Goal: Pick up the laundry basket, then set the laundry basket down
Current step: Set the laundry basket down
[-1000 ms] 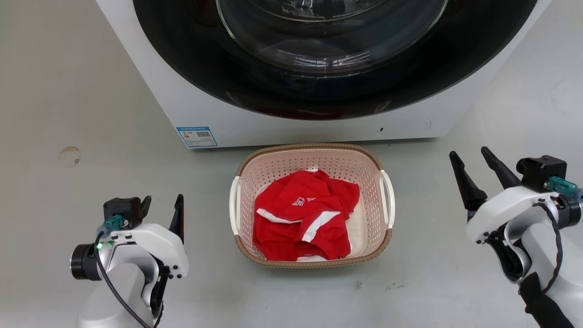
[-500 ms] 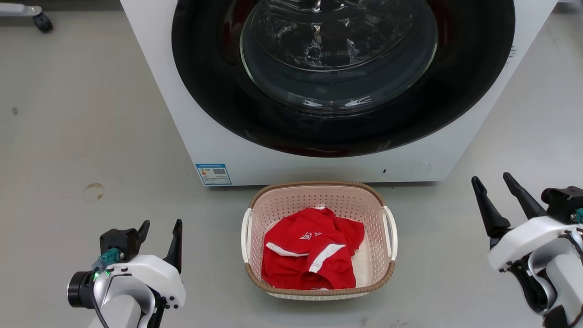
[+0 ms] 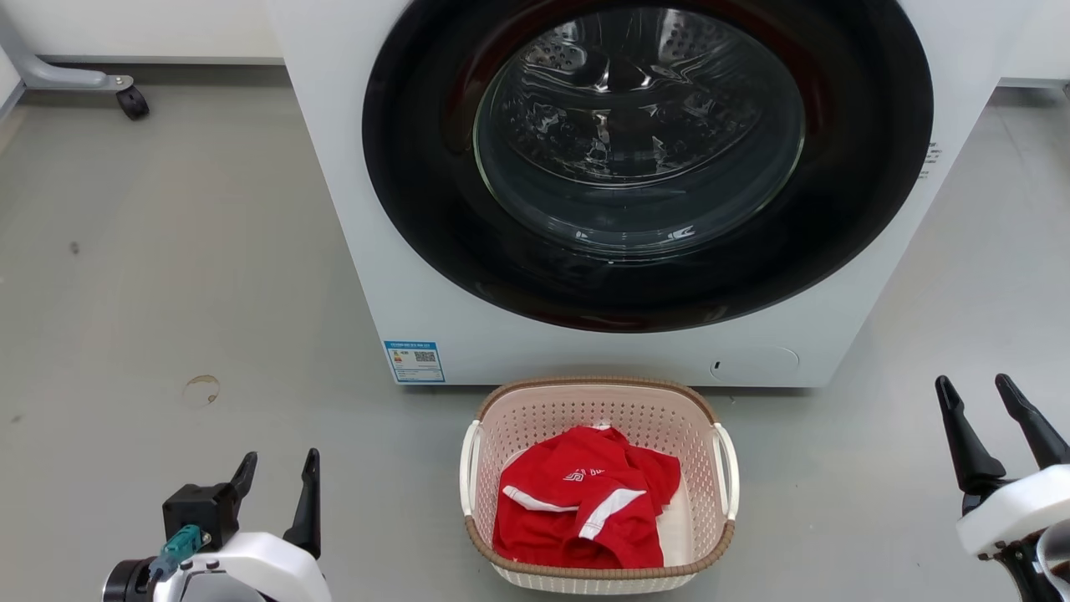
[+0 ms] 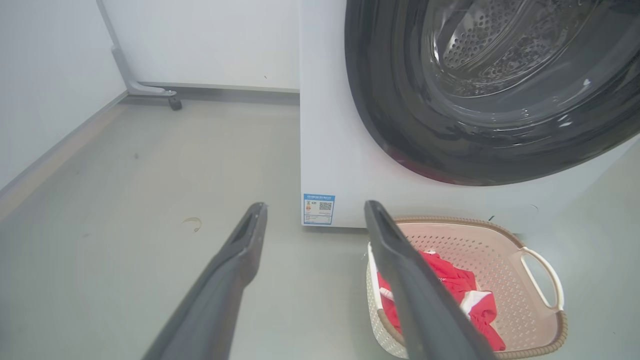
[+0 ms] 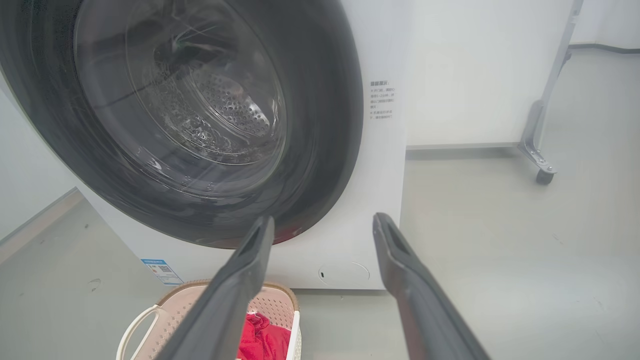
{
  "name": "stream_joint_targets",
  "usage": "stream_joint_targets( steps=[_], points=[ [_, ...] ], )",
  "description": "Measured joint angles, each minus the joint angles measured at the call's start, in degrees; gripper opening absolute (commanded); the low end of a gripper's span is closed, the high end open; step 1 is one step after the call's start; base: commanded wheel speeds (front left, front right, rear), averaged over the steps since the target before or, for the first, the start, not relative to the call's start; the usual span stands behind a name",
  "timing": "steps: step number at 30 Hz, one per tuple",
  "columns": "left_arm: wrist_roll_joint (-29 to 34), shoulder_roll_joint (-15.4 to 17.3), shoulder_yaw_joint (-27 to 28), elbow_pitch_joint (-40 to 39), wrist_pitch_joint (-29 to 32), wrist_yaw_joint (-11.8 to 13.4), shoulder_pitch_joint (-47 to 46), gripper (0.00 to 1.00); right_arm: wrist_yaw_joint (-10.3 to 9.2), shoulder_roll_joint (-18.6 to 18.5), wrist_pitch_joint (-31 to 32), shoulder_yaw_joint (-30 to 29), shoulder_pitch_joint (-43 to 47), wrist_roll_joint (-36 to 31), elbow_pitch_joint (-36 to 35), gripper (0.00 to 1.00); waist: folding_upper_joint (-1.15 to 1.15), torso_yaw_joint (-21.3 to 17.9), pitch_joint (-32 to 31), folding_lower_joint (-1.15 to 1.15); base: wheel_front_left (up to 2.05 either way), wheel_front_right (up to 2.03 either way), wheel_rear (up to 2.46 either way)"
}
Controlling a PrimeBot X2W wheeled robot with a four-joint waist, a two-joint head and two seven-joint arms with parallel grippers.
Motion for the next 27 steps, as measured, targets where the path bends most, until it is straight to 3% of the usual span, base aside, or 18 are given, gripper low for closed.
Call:
stream_joint_targets(
  steps=[13, 27],
  points=[
    [-0.46, 2.12, 0.51, -17.86, 5.21, 6.33, 10.29, 1.00, -0.02, 1.59, 0.00, -3.55, 7.92, -0.93, -5.14, 1.00, 0.00, 0.85, -1.43, 0.00, 0.00, 0.00, 0.00],
    [-0.59, 3.94, 1.18, -25.87, 7.72, 9.31, 13.95, 1.00, -0.02, 1.97, 0.00, -3.24, 8.72, -1.37, -6.62, 1.00, 0.00, 0.79, -0.83, 0.00, 0.00, 0.00, 0.00]
  ],
)
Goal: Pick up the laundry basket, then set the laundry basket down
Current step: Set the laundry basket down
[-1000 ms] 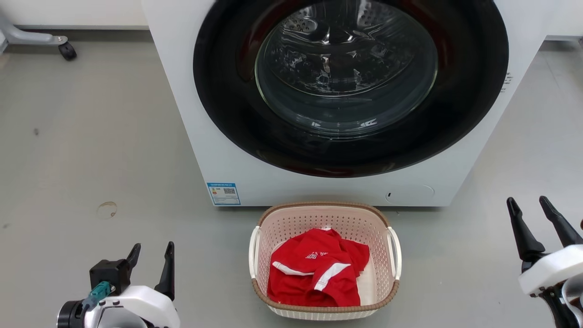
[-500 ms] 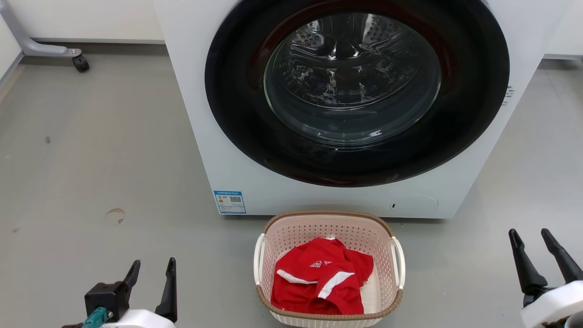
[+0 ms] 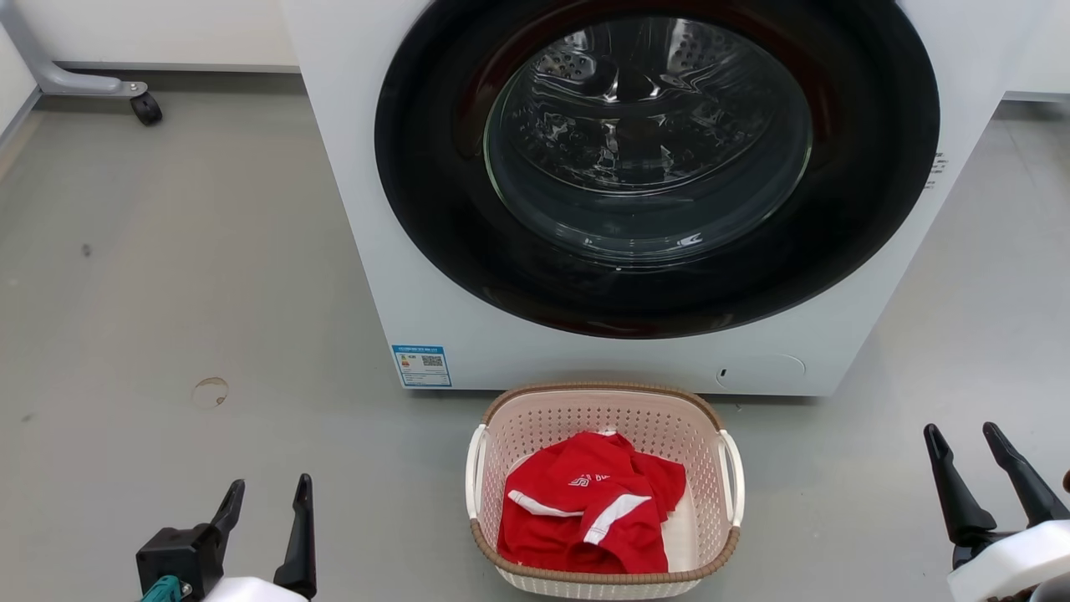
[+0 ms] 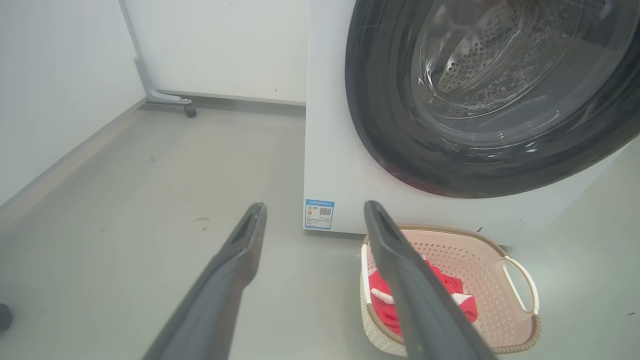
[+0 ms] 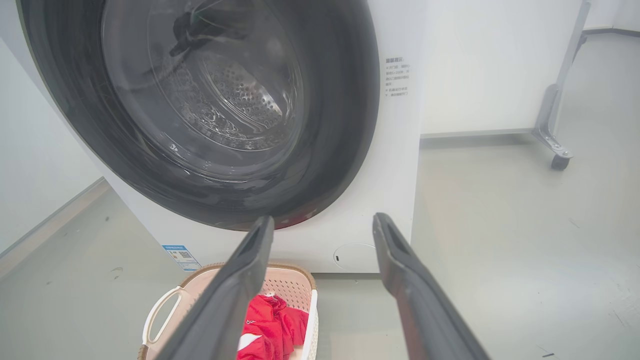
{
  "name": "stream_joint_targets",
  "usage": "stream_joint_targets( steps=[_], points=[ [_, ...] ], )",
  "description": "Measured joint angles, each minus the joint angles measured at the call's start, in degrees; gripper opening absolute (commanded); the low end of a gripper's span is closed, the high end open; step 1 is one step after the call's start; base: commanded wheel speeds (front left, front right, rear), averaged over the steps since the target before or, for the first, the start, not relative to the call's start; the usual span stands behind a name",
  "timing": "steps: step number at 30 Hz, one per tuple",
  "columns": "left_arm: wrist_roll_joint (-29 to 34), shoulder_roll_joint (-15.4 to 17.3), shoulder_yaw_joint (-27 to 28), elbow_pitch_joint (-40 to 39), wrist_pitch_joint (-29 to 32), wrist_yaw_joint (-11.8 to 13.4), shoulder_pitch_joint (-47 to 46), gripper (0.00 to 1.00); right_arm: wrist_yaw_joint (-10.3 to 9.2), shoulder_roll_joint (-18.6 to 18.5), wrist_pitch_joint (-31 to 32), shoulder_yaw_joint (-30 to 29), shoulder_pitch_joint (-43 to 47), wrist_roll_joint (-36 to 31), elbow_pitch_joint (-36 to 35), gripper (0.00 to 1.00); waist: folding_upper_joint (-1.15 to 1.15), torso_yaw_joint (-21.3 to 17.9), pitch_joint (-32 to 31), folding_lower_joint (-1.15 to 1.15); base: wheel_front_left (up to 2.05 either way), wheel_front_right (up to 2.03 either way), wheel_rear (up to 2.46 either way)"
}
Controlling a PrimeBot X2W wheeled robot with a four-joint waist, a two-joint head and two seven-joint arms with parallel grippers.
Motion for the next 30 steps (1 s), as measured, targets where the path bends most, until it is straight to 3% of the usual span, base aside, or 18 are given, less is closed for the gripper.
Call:
stream_joint_targets(
  steps=[30],
  points=[
    [-0.45, 1.22, -0.47, -1.91, 1.48, 1.11, 1.22, 1.00, 0.00, 0.14, 0.00, 0.46, 0.01, 0.02, 0.00, 1.00, 0.00, 0.24, -0.77, 0.00, 0.00, 0.00, 0.00]
  ],
)
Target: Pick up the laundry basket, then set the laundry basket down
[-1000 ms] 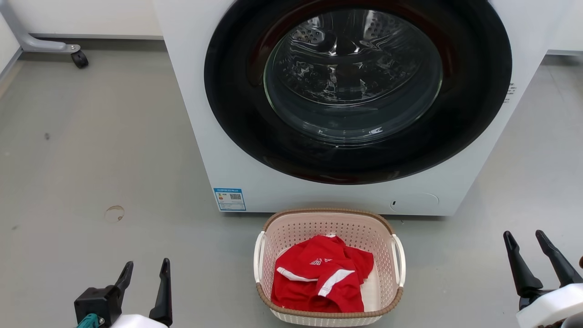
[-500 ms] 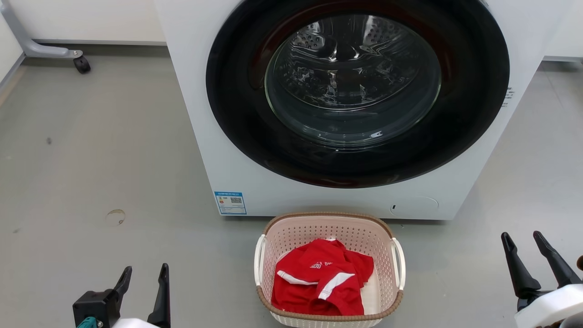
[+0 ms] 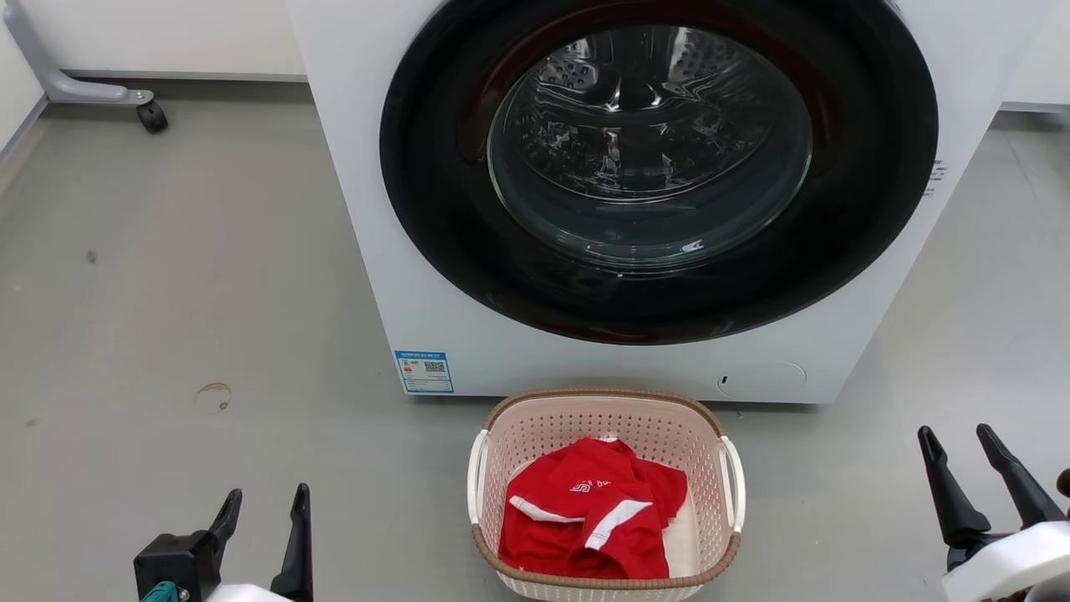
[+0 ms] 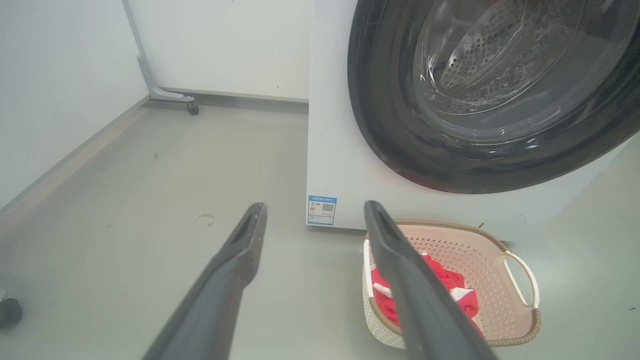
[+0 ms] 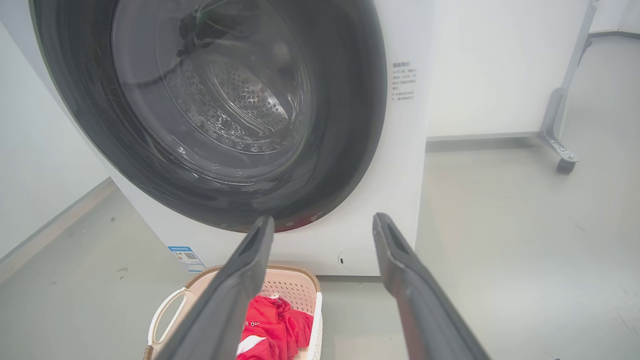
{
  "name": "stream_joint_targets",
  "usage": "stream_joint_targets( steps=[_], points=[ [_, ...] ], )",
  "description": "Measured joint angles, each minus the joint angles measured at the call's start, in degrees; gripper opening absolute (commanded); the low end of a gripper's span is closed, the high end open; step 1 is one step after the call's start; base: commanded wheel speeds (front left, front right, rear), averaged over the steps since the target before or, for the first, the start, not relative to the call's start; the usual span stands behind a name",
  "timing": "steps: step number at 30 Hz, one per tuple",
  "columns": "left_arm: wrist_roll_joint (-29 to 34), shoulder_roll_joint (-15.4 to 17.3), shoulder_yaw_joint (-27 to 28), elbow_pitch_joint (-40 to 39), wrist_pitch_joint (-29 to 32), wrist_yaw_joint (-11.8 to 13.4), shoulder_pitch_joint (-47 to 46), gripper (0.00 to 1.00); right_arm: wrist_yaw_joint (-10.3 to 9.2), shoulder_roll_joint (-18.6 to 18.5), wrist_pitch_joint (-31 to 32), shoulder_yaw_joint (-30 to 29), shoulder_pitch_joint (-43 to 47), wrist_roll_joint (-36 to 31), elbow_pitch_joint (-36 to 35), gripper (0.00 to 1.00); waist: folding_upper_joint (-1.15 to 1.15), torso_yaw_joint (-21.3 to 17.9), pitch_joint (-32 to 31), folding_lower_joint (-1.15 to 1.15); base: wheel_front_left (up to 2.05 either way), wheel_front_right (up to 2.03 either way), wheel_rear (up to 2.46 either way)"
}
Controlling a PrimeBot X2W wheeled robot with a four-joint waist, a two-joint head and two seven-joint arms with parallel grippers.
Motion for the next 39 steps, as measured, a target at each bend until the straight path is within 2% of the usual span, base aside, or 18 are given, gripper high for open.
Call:
stream_joint_targets(
  steps=[39],
  points=[
    [-1.54, 0.58, -0.18, 0.88, -0.27, 0.27, 0.00, 1.00, 0.00, 1.26, 0.00, -0.49, 0.82, 0.14, 0.00, 1.00, 0.00, -0.78, -0.25, 0.00, 0.00, 0.00, 0.00]
  ],
)
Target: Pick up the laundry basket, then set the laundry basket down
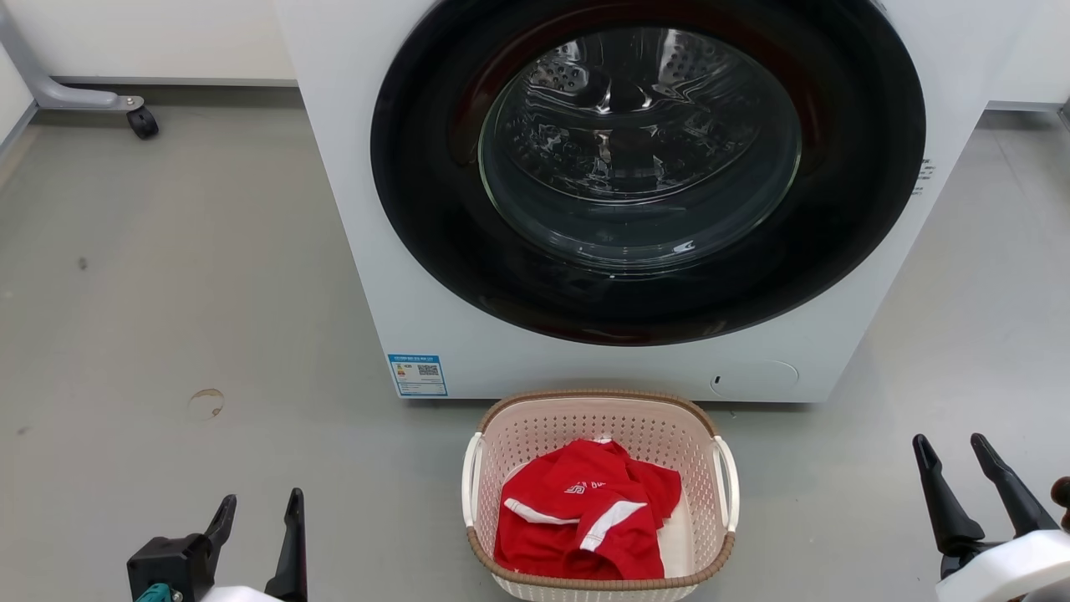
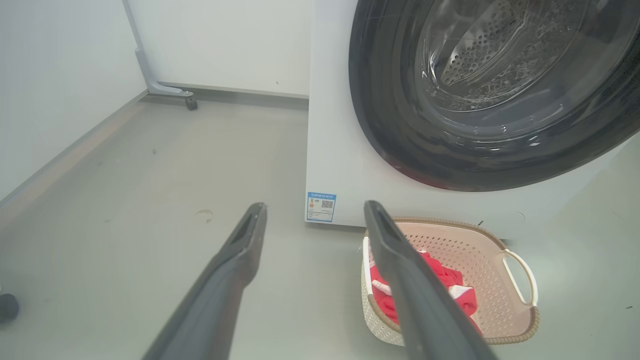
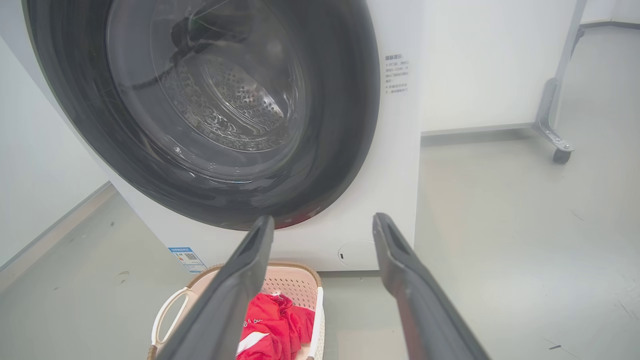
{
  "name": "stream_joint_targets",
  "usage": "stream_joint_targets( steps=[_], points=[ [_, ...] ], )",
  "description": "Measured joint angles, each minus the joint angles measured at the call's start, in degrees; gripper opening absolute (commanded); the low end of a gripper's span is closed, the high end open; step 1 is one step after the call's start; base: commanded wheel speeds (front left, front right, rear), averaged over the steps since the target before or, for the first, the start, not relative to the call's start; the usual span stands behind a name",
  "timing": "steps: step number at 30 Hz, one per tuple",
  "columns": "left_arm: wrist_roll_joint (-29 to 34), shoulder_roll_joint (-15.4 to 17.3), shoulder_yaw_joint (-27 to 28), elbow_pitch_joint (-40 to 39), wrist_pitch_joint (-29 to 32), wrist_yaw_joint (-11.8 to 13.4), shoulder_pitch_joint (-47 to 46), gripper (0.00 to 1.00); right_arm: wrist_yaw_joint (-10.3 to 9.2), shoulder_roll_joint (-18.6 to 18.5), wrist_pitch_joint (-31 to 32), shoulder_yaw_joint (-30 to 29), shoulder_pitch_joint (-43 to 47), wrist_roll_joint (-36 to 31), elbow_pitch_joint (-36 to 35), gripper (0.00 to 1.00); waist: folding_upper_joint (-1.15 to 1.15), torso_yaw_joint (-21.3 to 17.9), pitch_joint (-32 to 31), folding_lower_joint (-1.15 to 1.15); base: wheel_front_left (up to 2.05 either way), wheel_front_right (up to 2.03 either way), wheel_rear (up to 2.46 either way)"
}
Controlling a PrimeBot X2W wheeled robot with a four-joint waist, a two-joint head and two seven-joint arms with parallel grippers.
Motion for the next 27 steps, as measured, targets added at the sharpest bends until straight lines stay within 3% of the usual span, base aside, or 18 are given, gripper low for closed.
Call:
stream_joint_targets(
  steps=[24, 25, 27],
  points=[
    [-0.88, 0.43, -0.56, 0.40, -0.82, -0.16, -0.01, 1.00, 0.00, -0.01, 0.00, -0.03, 0.01, 0.01, -0.01, 1.00, 0.00, 0.07, -0.01, 0.00, 0.00, 0.00, 0.00],
    [-0.87, 0.46, -0.70, 0.63, -0.78, -0.30, 0.02, 0.00, 0.00, 0.09, 0.02, 0.03, 0.02, 0.01, 0.18, 0.00, 0.00, 0.06, 0.00, 0.00, 0.00, 0.00, 0.00],
    [-0.88, -0.57, -1.13, 1.96, -0.70, -0.29, 0.13, 0.00, 0.01, 1.31, 0.14, 0.38, 0.35, 0.01, 1.13, 0.00, 0.00, 0.06, 0.01, 0.00, 0.00, 0.00, 0.00]
  ],
)
